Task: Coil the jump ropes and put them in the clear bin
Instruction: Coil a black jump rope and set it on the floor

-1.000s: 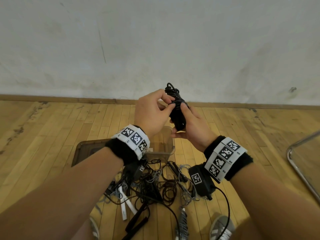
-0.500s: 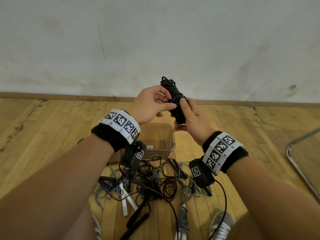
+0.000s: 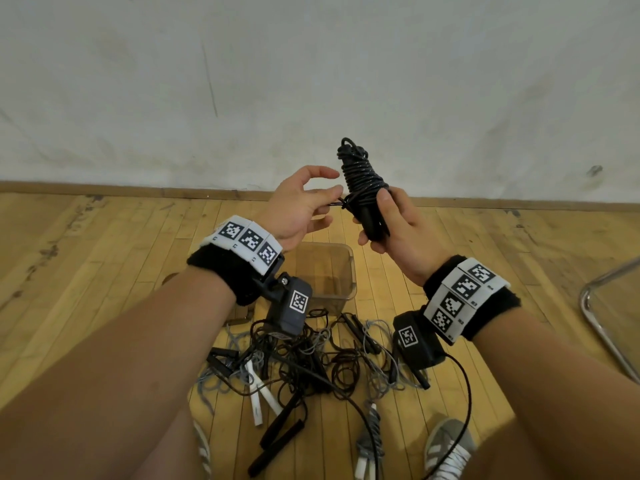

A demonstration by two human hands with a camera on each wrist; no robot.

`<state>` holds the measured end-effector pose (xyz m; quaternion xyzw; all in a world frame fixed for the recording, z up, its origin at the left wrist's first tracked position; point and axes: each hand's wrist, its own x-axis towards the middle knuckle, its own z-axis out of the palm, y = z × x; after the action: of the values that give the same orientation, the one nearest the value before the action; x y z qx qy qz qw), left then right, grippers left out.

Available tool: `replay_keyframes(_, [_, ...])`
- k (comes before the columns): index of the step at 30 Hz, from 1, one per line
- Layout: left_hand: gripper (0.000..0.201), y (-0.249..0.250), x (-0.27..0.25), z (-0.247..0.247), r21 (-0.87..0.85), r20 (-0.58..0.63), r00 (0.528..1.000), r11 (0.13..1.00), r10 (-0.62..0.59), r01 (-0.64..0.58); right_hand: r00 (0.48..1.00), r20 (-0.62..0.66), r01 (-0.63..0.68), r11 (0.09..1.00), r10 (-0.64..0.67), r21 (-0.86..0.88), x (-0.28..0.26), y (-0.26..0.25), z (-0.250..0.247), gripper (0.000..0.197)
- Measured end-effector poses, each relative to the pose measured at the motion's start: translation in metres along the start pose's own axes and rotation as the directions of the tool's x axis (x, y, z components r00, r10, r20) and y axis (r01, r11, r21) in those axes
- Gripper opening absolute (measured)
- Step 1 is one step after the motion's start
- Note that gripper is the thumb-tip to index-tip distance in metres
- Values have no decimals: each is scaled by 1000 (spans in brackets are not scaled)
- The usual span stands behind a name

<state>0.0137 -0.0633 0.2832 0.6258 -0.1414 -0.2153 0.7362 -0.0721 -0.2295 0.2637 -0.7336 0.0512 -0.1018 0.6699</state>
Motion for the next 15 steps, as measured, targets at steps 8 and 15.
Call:
replay_keyframes(8, [23, -12, -7, 9, 246, -66, 979, 954, 194, -173, 999, 40, -16, 1000, 16, -7, -11, -4, 4, 33])
replay_keyframes(15, [22, -14, -18, 9, 282, -81, 973, 941, 215, -184, 998, -47, 36, 963, -51, -268, -9, -4, -6, 49])
